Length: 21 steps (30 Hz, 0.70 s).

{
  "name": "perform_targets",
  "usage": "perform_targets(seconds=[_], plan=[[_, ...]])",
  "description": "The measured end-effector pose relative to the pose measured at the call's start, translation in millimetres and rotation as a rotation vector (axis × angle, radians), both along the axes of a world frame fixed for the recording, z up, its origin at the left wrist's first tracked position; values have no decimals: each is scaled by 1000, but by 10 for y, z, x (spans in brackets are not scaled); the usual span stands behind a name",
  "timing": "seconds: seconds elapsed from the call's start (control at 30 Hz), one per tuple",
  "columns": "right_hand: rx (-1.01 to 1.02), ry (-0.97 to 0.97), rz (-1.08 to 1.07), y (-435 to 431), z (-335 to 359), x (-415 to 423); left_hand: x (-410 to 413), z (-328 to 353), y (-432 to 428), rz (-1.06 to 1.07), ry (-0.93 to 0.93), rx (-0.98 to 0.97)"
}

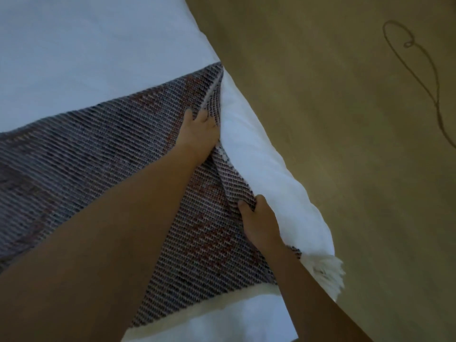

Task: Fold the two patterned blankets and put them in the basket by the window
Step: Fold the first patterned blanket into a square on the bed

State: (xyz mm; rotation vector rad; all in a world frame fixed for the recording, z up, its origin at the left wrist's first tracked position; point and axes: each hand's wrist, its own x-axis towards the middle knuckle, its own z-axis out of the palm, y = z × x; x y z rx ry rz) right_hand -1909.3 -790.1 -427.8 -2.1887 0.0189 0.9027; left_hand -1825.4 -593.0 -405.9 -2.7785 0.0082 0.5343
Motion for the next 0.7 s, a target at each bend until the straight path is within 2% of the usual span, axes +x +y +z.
perform_targets(seconds=[0.27, 0.47, 0.7], plan=[[126, 21, 40, 822, 369, -892, -925, 195, 806, 163, -133, -94], [245, 96, 227, 1698, 479, -1927, -1927, 361, 1659, 259, -211, -103], [225, 97, 380, 2911, 469, -3069, -3134, 338, 2714, 419, -270, -126]])
